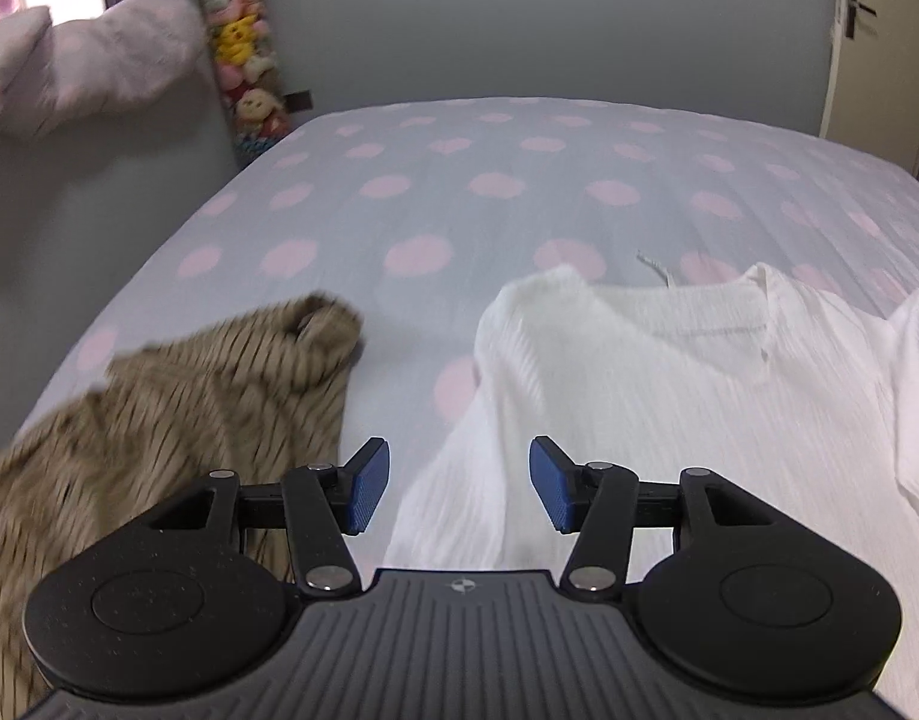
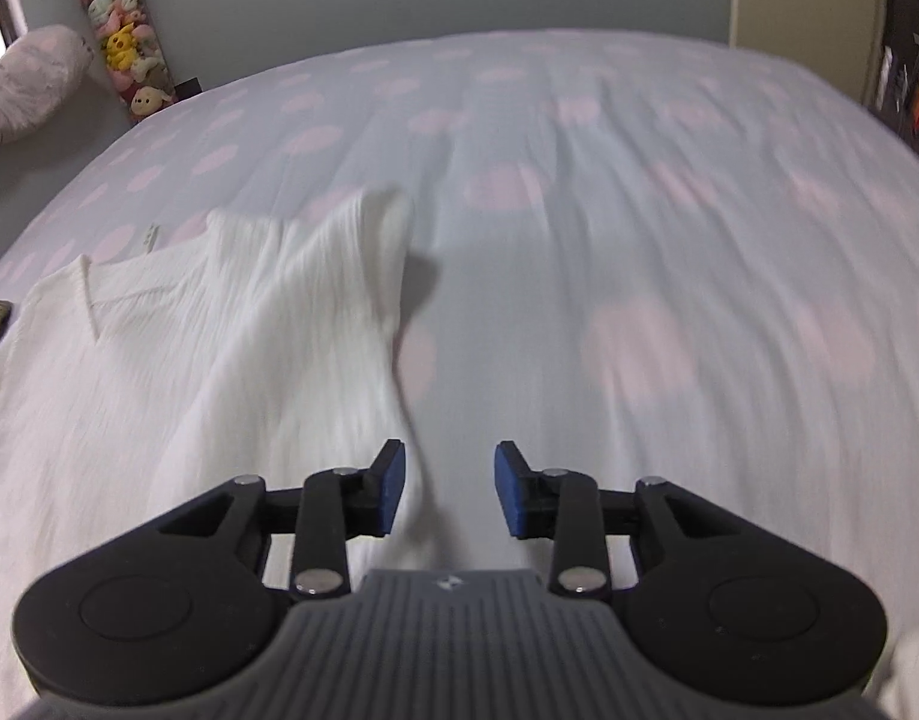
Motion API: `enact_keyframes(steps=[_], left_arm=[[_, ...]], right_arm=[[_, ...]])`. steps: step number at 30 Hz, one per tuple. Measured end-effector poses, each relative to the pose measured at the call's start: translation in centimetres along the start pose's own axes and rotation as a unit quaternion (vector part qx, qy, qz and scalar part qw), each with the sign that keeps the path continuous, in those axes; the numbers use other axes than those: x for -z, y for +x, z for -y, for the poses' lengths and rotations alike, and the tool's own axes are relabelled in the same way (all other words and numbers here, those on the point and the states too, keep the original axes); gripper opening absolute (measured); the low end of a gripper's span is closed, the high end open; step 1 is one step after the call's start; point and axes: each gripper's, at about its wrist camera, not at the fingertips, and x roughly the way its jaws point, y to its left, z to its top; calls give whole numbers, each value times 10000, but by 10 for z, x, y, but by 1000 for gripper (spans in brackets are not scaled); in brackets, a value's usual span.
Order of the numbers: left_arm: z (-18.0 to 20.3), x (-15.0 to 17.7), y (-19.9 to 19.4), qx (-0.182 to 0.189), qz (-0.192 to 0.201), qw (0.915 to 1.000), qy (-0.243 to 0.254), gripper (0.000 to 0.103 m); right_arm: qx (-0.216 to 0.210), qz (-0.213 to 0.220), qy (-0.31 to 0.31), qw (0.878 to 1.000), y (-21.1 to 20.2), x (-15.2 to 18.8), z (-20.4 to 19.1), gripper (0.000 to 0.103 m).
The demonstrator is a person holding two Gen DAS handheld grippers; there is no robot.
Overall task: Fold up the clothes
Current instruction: 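Lay the white shirt flat on the bed and open both tools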
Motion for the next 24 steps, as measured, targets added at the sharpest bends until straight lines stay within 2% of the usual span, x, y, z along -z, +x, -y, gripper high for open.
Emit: enact_keyframes(steps=[3,8,13,14,16,18,24], left_arm=[[-7,24,-18,68,12,9997,-247,52],[-6,69,-36,43,76,9993,-371,53],[-12,104,-38,1,-150,9976,-674,54],[-15,108,-38,1,-180,9970,-754,54],[-19,115,-40,-4,-200,9957,-907,53],[-22,120,-43,-13,-216,9948,-992,53],[-30,128,-61,-59,-143,9947,-1020,54]], right_arm=[[-56,-19,187,9998,-8,20,4,37],[-87,-38,582,9983,-7,45,12,37],[-207,46,1171,9929,3,59,19,38],[-225,49,1260,9918,3,60,18,36],[-260,56,1437,9893,3,60,16,15],[-272,80,1562,9873,2,60,14,8],[-33,358,1558,9871,-30,24,27,8]])
